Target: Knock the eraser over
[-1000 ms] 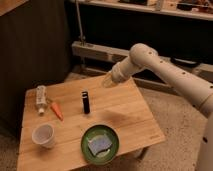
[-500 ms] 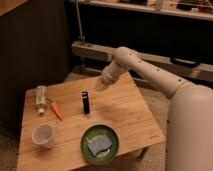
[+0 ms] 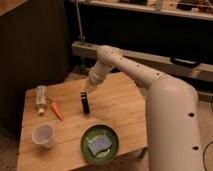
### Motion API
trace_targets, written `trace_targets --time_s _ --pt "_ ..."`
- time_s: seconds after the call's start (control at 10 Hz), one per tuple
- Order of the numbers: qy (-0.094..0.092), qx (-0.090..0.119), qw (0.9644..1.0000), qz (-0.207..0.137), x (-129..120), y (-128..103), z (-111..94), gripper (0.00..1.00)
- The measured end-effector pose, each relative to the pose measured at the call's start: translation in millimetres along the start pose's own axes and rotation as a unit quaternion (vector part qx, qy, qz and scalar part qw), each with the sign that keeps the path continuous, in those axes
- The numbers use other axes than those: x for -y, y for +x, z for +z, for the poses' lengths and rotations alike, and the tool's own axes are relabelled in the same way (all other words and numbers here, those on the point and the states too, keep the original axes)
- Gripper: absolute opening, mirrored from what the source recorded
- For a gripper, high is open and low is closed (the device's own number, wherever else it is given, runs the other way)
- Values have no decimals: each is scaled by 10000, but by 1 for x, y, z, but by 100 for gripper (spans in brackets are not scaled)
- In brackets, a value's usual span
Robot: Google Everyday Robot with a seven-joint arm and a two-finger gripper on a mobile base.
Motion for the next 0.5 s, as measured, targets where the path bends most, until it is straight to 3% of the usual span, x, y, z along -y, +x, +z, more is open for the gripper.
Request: trace_targets --time_s 0.2,0.5 --pt "18 49 9999 135 -19 10 -1 0" --pt "249 443 9986 113 -36 12 -10 0"
